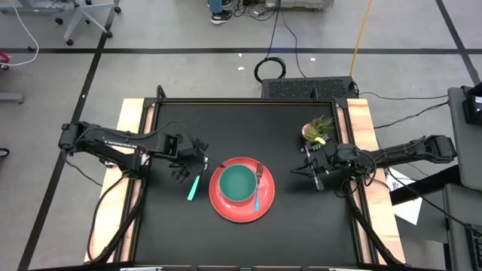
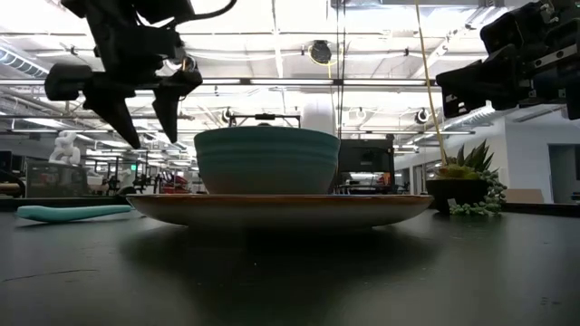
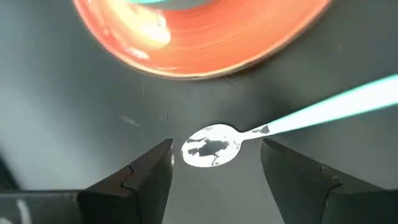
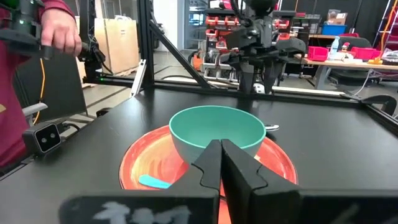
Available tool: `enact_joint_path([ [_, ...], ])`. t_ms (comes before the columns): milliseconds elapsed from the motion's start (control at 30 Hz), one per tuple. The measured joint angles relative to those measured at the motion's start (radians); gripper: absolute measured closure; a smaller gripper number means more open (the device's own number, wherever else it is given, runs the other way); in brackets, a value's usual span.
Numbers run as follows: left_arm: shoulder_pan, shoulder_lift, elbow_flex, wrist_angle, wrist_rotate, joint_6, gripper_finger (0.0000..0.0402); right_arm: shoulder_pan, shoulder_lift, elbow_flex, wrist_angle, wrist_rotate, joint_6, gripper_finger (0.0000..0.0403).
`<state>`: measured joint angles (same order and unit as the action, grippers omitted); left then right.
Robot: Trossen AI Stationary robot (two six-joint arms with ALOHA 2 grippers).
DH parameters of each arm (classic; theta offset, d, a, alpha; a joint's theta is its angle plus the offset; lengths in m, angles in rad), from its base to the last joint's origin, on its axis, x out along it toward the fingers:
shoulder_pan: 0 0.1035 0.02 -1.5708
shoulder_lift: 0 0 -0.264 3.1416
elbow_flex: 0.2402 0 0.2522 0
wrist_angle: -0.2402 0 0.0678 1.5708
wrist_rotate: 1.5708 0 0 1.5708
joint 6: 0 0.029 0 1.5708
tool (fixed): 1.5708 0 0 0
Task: Set table place
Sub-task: Put the blue spoon into the green bowl
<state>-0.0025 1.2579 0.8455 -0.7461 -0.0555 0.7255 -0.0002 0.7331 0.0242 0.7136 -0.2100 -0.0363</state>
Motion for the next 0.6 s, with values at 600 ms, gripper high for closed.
enact_joint_path([
  [600,-0.026,0.001,-0.175,0.012,-0.072,0.357,0.0158,0.000,0.000,0.000,0.005,0.005,0.022,0.0403],
])
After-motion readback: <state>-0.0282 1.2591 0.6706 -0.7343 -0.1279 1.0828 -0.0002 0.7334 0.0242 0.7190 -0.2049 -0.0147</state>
